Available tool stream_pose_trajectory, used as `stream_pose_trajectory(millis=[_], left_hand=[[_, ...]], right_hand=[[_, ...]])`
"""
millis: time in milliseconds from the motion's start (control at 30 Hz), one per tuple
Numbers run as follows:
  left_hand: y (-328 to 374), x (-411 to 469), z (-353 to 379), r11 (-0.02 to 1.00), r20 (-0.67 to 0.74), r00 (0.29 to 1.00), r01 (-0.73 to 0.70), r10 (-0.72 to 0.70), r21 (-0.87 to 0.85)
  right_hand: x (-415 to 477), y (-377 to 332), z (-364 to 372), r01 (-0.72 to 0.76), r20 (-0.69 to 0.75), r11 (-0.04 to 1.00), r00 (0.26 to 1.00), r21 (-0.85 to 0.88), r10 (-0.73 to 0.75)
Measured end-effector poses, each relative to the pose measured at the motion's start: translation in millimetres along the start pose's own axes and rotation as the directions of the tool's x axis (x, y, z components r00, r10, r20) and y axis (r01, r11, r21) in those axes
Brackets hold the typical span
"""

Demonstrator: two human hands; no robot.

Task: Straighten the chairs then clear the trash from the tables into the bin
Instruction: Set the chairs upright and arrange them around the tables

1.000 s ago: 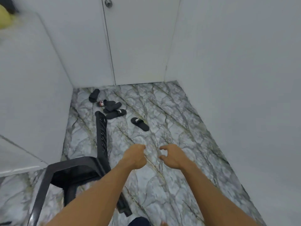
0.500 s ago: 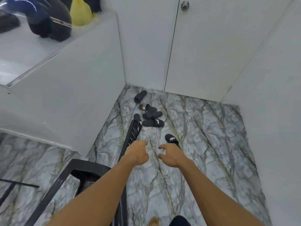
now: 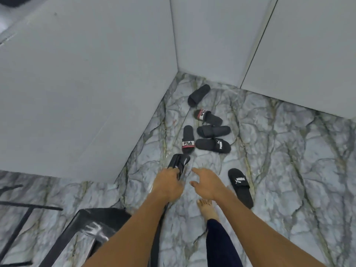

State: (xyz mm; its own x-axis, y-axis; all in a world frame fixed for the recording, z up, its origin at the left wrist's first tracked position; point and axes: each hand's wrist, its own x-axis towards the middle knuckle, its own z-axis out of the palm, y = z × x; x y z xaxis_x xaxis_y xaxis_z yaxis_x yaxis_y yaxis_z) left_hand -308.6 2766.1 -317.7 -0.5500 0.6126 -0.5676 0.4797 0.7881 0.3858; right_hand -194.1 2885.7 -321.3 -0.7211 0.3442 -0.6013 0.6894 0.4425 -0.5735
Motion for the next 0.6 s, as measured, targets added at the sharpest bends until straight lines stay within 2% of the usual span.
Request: stream_pose_trajectory(millis=[133, 300, 467, 600], left_hand=[[-17.8, 115.0, 16.7, 0.997, 0.050, 0.997, 0.058, -0.061, 0.058], [-39.4, 230.5, 56.0, 0.991, 0.058, 0.994, 0.091, -0.097, 0.098], [-55.7, 275.4, 93.0, 0.977, 0.130, 0.980, 0.131, -0.153, 0.168], [-62.2, 270.3, 86.7, 0.984, 0.097, 0.981, 0.158, -0.166, 0.085]], right_hand=[[111.0, 22.8, -1.6, -0.010, 0.056, 0.999, 0.998, 0.050, 0.008], [186.9, 69.4, 26.2, -0.056, 0.137, 0.994, 0.990, 0.099, 0.042], [220.0, 96.8, 57.6, -0.070, 0.204, 0.994, 0.978, 0.089, 0.050], [224.4, 89.1, 57.5, -0.042, 0.201, 0.998, 0.979, 0.049, 0.032]])
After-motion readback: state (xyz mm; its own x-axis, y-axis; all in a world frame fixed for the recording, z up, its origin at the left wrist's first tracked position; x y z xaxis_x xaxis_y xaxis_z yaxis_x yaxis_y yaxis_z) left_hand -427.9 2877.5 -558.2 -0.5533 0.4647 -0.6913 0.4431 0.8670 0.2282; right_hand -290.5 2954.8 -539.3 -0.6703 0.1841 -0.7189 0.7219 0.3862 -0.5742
